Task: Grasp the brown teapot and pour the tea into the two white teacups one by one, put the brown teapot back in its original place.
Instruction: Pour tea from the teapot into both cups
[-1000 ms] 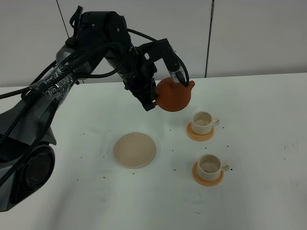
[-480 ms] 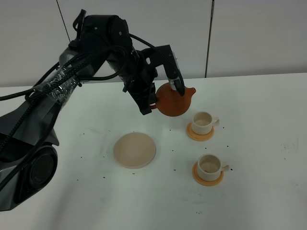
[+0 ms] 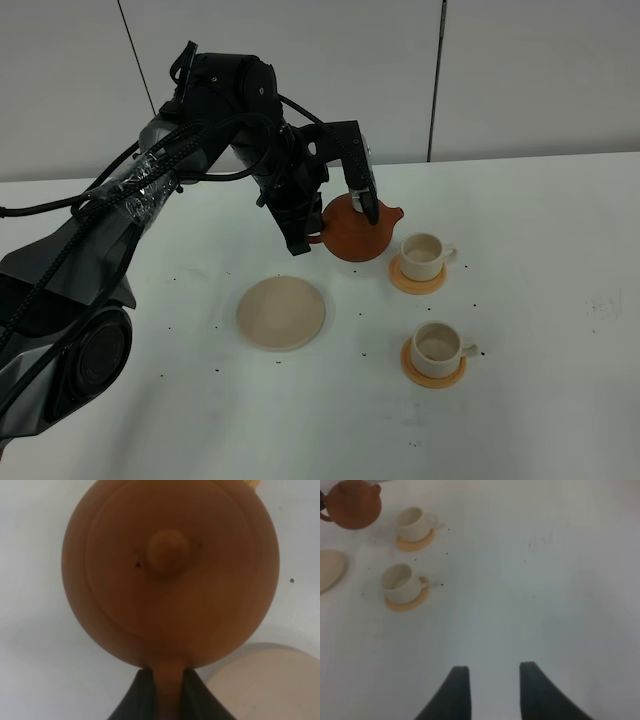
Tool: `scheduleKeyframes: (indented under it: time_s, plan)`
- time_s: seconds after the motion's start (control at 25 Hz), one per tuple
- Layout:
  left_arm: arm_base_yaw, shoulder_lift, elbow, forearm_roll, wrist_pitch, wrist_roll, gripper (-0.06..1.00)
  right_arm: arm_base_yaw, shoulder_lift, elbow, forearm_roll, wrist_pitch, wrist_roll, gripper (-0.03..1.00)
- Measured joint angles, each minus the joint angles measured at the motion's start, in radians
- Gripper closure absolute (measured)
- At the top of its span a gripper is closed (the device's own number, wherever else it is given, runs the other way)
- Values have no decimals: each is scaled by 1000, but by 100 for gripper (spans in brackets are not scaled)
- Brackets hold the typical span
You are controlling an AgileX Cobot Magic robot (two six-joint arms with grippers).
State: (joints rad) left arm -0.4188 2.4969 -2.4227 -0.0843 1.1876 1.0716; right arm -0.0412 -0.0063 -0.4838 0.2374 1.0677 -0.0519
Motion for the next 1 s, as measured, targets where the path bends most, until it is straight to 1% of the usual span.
scheduleKeyframes:
  time_s: [0.64,0.84,1.0]
  plan:
    - [-1,1,-13,19,0,14,77,0,0,0,0,0,0,73]
    - [-1,1,-16,44,0,18,77,0,0,0,0,0,0,73]
    - [-1,2,-16,45,0,28,77,0,0,0,0,0,0,73]
